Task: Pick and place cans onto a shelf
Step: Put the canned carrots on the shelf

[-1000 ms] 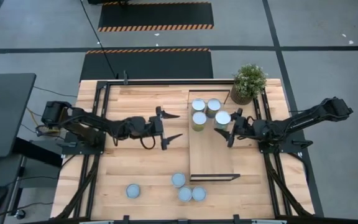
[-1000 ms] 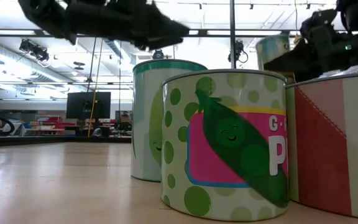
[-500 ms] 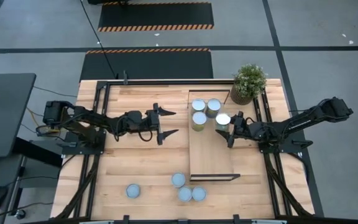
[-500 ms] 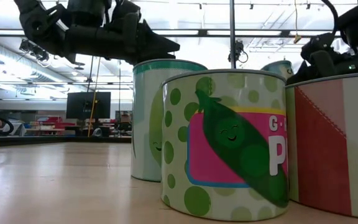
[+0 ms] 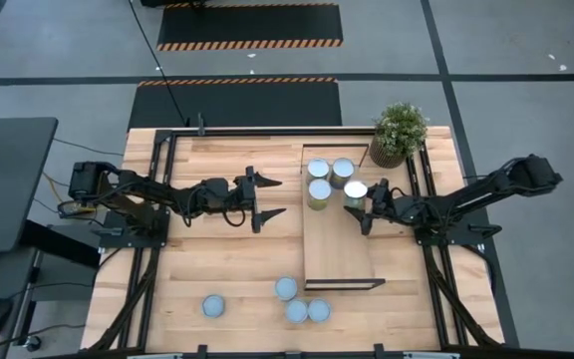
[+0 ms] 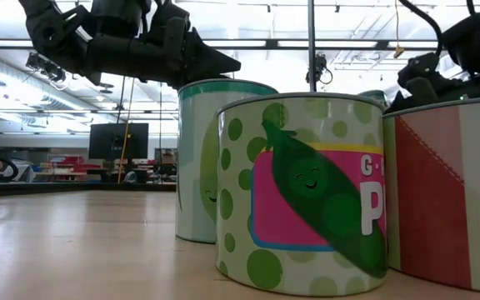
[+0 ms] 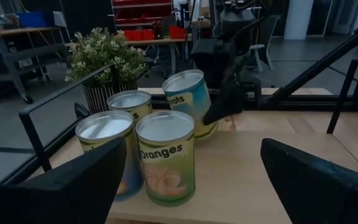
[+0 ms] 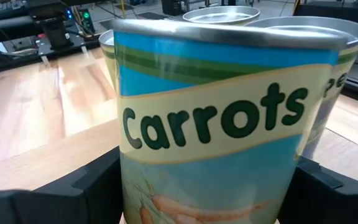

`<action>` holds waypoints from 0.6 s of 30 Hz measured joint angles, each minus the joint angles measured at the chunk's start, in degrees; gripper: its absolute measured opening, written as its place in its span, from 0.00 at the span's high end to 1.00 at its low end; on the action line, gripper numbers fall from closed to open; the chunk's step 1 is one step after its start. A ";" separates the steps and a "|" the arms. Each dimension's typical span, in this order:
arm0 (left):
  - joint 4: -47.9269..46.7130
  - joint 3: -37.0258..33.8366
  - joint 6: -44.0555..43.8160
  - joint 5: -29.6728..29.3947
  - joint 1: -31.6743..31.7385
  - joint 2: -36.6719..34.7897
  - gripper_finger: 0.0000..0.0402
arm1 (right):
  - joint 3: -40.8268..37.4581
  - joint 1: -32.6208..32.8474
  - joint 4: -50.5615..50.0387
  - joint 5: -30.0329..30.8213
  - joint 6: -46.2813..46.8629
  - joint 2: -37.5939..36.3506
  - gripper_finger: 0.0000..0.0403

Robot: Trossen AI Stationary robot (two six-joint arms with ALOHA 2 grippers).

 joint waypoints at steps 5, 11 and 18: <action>-0.16 0.00 -0.38 0.00 -0.11 0.00 0.06 | 0.00 -0.74 3.15 -0.11 -0.45 4.74 0.20; -0.53 0.00 -0.38 0.00 -0.11 0.00 0.06 | 0.02 -1.47 6.29 -0.31 -2.17 8.30 0.20; -1.18 0.02 -0.34 0.00 -0.11 0.00 0.06 | 0.02 -1.47 9.95 -2.78 -5.23 10.64 0.20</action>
